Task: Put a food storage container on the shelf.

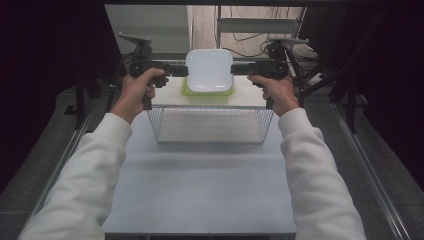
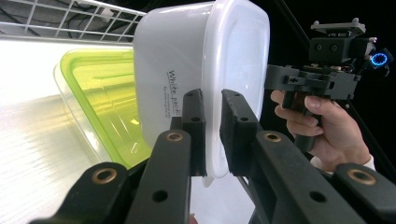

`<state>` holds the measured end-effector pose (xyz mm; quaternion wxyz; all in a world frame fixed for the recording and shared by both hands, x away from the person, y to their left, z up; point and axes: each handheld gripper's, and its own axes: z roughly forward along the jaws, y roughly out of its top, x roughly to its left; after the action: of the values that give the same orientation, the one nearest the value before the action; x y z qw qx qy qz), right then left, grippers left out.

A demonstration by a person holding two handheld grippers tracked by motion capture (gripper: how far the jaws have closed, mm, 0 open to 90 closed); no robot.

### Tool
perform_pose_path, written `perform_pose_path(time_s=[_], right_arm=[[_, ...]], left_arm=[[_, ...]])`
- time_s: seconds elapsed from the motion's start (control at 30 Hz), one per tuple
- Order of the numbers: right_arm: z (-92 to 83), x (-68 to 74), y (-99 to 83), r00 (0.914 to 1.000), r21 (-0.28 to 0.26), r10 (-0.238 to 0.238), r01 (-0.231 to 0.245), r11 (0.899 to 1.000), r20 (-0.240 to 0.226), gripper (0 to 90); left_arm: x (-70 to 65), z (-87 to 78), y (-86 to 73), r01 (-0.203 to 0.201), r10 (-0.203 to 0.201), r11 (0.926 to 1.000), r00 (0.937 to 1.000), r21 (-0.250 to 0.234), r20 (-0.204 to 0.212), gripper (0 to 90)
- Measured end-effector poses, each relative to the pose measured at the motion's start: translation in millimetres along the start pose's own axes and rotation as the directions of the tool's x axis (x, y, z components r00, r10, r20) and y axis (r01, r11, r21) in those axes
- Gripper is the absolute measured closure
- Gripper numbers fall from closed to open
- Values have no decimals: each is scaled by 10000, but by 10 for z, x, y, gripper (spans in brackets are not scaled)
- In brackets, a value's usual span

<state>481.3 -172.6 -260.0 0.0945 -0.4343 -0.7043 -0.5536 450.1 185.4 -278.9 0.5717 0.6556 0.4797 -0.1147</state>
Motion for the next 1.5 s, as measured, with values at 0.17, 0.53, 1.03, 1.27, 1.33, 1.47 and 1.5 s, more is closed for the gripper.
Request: perform_pose_path(time_s=[0.17,0.53,1.03,1.27,1.33,1.47,1.5], right_arm=[[11,-30,18,9999,5,136,-136,9999,-77,785],[41,-93,61,9980,-20,583,-584,9983,-245,780],[127,-199,184,9879,108,1536,-1534,9881,-219,763],[176,-314,223,9707,78,2361,-2360,9717,-450,754],[193,-353,237,9658,83,2553,-2552,9669,-454,749],[214,-393,262,9625,64,2687,-2686,9632,-382,746],[214,-395,270,9617,83,2719,-2718,9623,-343,746]], left_arm=[[29,9,19,205,-204,9998,9997,-15,114,809],[113,30,88,769,-768,9970,9963,-21,382,808],[256,93,226,1731,-1728,9849,9830,-3,617,793],[347,152,304,2198,-2197,9755,9733,53,662,774],[385,177,318,2326,-2319,9726,9700,-17,727,767],[422,203,331,2431,-2415,9699,9673,-126,781,760],[425,205,332,2437,-2419,9697,9671,-144,789,759]])
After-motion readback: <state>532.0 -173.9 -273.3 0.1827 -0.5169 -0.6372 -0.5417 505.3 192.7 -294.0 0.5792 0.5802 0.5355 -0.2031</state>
